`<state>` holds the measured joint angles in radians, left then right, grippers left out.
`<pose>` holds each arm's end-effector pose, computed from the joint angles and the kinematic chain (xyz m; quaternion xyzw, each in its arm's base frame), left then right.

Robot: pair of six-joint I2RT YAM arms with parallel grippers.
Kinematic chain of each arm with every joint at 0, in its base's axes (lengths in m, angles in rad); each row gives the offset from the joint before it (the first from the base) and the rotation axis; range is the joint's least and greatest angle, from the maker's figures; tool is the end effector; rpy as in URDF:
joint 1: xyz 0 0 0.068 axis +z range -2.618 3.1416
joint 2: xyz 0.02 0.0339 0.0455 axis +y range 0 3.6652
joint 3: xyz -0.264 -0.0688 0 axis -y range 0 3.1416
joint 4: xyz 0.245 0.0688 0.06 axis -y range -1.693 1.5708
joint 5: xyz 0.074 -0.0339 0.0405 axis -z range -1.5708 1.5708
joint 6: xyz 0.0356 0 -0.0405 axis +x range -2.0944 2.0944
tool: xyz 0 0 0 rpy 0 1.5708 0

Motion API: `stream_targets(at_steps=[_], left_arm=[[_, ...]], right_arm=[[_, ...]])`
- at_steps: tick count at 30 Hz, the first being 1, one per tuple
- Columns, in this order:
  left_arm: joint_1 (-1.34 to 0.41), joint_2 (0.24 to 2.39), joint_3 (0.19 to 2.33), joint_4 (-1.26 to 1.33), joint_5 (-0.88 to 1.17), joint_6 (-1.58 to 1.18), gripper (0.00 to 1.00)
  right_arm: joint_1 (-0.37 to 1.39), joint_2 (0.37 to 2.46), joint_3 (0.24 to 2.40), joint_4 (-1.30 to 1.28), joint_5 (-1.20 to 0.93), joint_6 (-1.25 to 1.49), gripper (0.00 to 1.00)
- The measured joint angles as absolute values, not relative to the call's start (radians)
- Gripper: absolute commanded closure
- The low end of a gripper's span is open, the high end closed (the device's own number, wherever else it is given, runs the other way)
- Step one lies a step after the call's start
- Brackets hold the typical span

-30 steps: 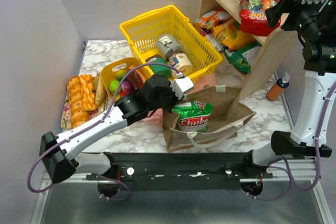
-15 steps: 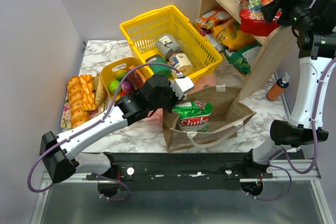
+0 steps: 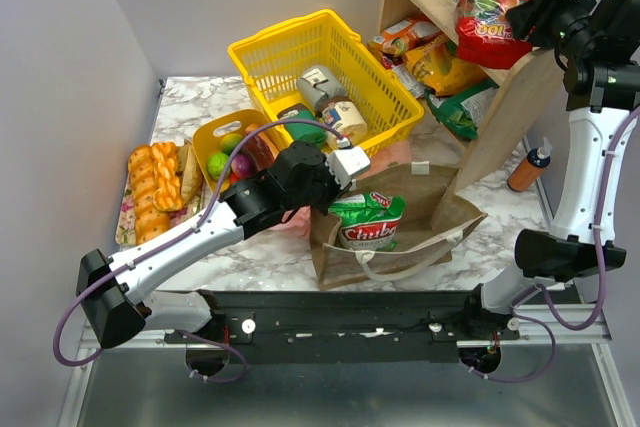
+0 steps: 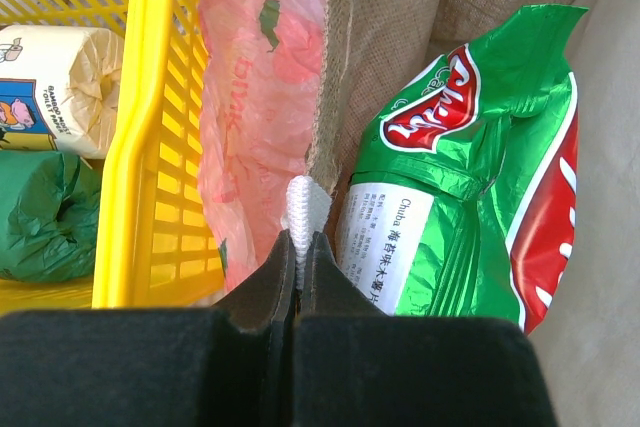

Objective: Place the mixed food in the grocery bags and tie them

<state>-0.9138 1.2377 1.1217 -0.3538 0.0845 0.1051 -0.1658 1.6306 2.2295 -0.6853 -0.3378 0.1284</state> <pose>0.1696 -0.2248 0.3447 0.4346 0.7326 -0.2387 0.4663 0.3092 -0.0398 0.5554 -0.0059 0.7353 0.1114 0.6685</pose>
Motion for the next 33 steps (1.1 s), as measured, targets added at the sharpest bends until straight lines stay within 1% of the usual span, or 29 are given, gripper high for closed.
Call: stream_targets(at_steps=[2, 3, 4, 5, 7, 9, 10, 12, 13, 15, 19, 25, 33], left_arm=[[-0.914, 1.238, 1.122, -0.354, 0.084, 0.105, 1.0], [-0.914, 1.239, 1.122, -0.354, 0.084, 0.105, 1.0], [-0.914, 1.24, 1.122, -0.353, 0.084, 0.105, 1.0], [-0.914, 1.24, 1.122, -0.353, 0.084, 0.105, 1.0], [-0.914, 1.242, 1.122, -0.353, 0.084, 0.105, 1.0], [-0.914, 1.244, 1.124, -0.353, 0.084, 0.105, 1.0], [-0.914, 1.245, 1.125, -0.353, 0.084, 0.105, 1.0], [-0.914, 1.246, 1.126, -0.353, 0.085, 0.105, 1.0], [-0.914, 1.246, 1.126, -0.353, 0.085, 0.105, 1.0], [-0.914, 1.246, 1.126, -0.353, 0.085, 0.105, 1.0], [-0.914, 1.246, 1.127, -0.354, 0.087, 0.105, 1.0], [-0.914, 1.246, 1.127, -0.354, 0.087, 0.105, 1.0], [-0.914, 1.246, 1.127, -0.354, 0.087, 0.105, 1.0]], right_arm=[[-0.166, 1.625, 2.215, -0.672, -0.334, 0.139, 0.58], [-0.166, 1.622, 2.209, -0.667, -0.333, 0.142, 0.6], [-0.166, 1.618, 2.201, -0.66, -0.332, 0.148, 0.68], [-0.166, 1.613, 2.191, -0.653, -0.331, 0.156, 0.71], [-0.166, 1.605, 2.18, -0.646, -0.329, 0.165, 0.77], [-0.166, 1.598, 2.174, -0.641, -0.326, 0.174, 0.78], [-0.166, 1.594, 2.17, -0.64, -0.327, 0.177, 0.83], [-0.166, 1.586, 2.165, -0.639, -0.326, 0.184, 0.86], [-0.166, 1.58, 2.162, -0.638, -0.326, 0.187, 0.91], [-0.165, 1.573, 2.157, -0.638, -0.327, 0.192, 0.99], [-0.165, 1.554, 2.14, -0.628, -0.329, 0.212, 0.99], [-0.166, 1.48, 2.042, -0.561, -0.351, 0.271, 0.99], [-0.165, 1.441, 1.993, -0.495, -0.464, 0.359, 0.99]])
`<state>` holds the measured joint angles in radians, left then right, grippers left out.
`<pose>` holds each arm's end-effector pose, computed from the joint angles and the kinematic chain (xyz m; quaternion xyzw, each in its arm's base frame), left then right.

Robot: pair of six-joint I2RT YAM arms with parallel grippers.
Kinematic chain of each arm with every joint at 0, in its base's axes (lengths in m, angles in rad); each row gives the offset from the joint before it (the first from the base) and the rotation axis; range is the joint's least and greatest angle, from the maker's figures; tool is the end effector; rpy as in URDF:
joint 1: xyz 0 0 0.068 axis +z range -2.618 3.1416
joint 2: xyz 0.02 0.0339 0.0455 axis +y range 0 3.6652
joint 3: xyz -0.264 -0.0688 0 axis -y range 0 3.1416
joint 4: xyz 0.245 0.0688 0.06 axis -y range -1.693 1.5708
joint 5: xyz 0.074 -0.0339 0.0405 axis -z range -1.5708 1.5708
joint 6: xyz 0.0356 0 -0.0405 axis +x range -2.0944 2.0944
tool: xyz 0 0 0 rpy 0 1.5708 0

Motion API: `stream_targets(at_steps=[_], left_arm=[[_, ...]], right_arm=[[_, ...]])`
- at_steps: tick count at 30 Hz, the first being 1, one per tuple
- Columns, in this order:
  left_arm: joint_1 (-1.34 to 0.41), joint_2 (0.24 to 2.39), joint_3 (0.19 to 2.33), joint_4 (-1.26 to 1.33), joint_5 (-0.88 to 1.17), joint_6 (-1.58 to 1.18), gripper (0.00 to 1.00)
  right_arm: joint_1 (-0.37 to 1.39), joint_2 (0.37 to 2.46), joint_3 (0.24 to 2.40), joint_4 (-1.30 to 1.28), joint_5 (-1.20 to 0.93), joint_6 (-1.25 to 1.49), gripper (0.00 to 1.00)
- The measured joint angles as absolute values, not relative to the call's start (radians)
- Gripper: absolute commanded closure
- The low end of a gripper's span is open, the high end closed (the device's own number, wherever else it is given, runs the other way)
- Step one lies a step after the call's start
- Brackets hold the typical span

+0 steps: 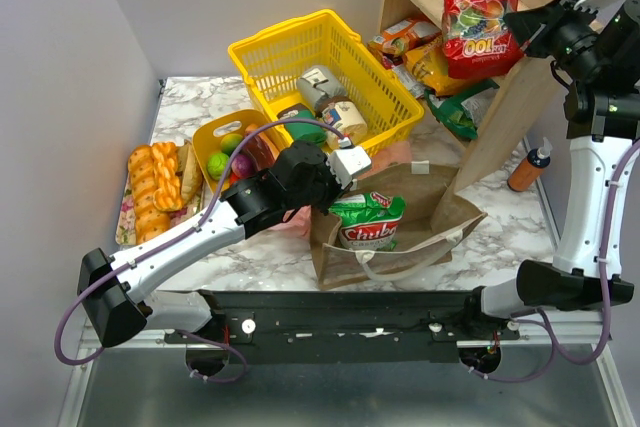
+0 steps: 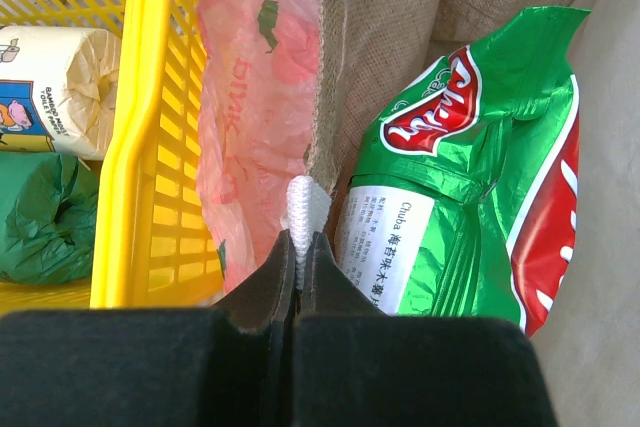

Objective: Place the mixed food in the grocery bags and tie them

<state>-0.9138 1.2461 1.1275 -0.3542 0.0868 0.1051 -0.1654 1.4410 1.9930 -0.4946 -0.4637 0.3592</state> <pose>0.1708 -0.2265 0.3444 0.4354 0.7330 -0.2391 0.4647 0.2676 -0.0285 0.5609 0.0119 0.6886 0.2255 0.6891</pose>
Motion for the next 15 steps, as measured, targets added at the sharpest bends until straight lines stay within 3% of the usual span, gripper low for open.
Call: stream_targets(at_steps=[15], left_arm=[[-0.914, 1.246, 1.127, -0.353, 0.086, 0.104, 1.0]], right_arm=[[-0.142, 1.362, 1.886, -0.362, -0.688, 0.415, 0.99]])
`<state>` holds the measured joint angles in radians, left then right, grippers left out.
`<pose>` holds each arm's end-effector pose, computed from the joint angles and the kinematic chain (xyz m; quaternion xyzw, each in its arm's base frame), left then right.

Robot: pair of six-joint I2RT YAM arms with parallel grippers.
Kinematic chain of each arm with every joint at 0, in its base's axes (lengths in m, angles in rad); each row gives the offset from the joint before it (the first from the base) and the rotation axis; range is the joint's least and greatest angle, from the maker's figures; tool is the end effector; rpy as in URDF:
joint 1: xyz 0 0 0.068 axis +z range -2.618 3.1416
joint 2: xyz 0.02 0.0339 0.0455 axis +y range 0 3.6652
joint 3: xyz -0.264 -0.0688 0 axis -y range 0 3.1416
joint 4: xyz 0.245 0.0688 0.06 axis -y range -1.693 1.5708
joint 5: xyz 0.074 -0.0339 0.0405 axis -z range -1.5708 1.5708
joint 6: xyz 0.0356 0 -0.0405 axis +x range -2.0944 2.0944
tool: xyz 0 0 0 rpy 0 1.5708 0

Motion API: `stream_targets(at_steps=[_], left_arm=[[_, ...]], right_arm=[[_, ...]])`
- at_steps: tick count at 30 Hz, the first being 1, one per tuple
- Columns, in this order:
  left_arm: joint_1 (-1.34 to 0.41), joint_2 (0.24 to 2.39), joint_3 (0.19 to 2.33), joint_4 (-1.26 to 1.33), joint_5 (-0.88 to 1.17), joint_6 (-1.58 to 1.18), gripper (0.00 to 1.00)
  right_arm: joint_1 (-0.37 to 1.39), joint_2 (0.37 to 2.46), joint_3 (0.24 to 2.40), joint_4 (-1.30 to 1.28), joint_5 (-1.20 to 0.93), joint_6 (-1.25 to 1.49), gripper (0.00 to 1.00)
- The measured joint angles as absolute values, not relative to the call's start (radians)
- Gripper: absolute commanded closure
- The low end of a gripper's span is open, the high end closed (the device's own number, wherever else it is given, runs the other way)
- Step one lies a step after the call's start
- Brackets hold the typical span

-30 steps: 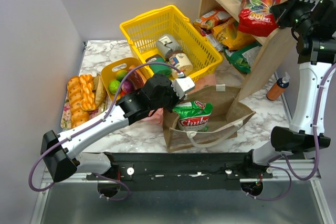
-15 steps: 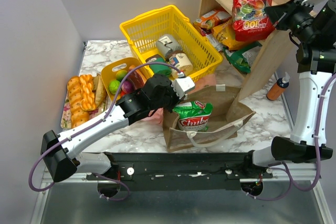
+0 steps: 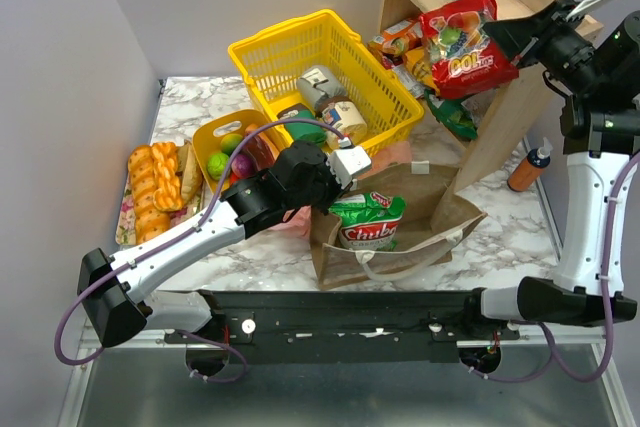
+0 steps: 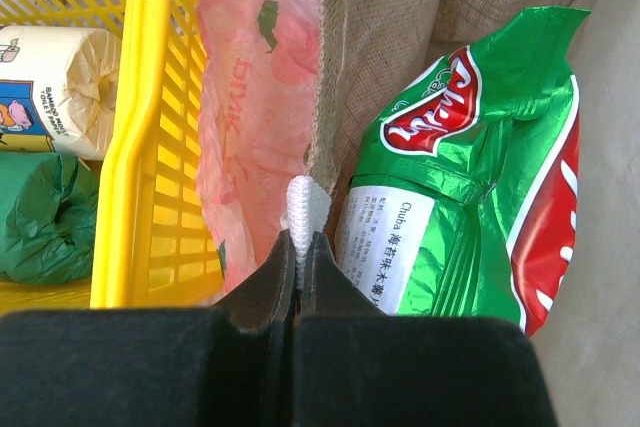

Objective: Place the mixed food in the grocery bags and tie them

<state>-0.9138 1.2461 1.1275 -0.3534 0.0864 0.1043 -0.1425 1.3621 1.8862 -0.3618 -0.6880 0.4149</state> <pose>0.1708 -0.2265 0.3445 0.4349 0.7330 -0.2393 0.4650 0.2483 -0.0128 0.5627 -0.0794 0.6567 0.3138 0.6812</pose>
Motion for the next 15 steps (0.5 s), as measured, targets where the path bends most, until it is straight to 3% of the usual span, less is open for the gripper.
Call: stream_targets(at_steps=[8, 15], left_arm=[[-0.914, 1.246, 1.127, -0.353, 0.086, 0.104, 1.0], [-0.914, 1.246, 1.127, -0.353, 0.079, 0.102, 1.0]], right_arm=[[-0.085, 1.26, 1.808, -0.321, -0.731, 0.412, 0.99], [-0.027, 1.074, 1.578, -0.282, -0.748, 0.389, 0.99]])
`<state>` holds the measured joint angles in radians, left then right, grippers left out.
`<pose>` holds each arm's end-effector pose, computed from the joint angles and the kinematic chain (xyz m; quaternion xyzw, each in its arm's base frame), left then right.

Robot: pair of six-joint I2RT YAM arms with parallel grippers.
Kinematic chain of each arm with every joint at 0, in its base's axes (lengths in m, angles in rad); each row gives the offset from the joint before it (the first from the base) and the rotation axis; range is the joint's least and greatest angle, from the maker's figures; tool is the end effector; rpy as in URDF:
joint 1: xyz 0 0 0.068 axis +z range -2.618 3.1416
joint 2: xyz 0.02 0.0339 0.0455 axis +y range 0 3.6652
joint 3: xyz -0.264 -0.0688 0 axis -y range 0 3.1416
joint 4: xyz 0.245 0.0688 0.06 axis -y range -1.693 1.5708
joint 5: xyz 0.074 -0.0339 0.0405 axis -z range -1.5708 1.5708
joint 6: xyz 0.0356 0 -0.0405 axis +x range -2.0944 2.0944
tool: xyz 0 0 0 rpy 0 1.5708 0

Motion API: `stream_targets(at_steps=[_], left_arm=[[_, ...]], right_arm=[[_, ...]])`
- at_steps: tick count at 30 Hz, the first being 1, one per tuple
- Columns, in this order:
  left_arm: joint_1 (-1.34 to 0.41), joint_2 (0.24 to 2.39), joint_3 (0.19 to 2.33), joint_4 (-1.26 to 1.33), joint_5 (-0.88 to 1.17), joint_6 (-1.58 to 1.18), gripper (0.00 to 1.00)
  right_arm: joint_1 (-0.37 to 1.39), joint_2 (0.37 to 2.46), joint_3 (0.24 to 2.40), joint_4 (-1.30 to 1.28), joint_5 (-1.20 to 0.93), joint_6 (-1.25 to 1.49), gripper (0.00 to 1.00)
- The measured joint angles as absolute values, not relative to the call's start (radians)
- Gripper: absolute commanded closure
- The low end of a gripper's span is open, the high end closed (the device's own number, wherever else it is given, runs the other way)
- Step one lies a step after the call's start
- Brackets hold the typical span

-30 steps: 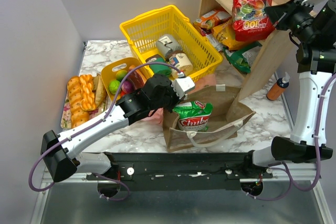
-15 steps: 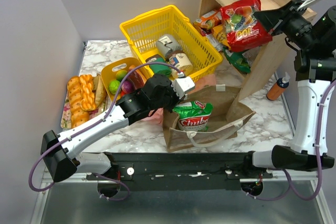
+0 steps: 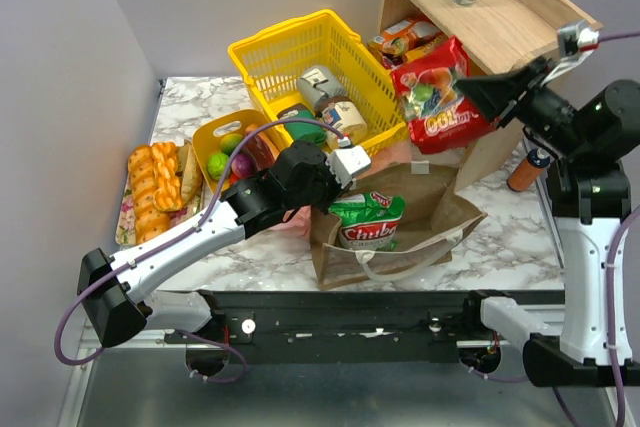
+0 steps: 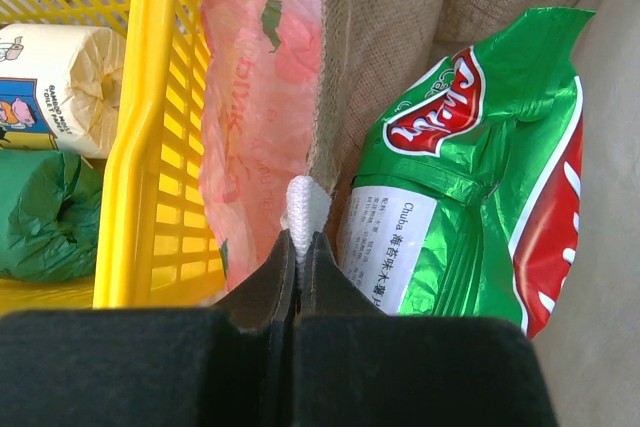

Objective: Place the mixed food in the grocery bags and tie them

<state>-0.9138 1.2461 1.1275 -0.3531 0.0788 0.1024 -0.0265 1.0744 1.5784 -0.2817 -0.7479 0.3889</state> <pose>0.1710 -0.2263 0.3445 0.4325 0.7344 -0.2368 0.4663 0.1780 0.0195 0.5386 -0.1594 0.6275 0.3554 0.6742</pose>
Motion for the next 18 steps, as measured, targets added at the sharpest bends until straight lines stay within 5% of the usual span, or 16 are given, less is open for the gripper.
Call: stream_targets(at_steps=[11, 18], left_arm=[[-0.914, 1.248, 1.124, -0.347, 0.044, 0.099, 1.0], [-0.907, 1.259, 1.122, -0.34, 0.007, 0.096, 1.0]], right_arm=[[-0.008, 0.802, 1.016, -0.309, -0.76, 0.333, 0.99], [-0.008, 0.71, 0.947, -0.384, -0.681, 0.292, 0.99]])
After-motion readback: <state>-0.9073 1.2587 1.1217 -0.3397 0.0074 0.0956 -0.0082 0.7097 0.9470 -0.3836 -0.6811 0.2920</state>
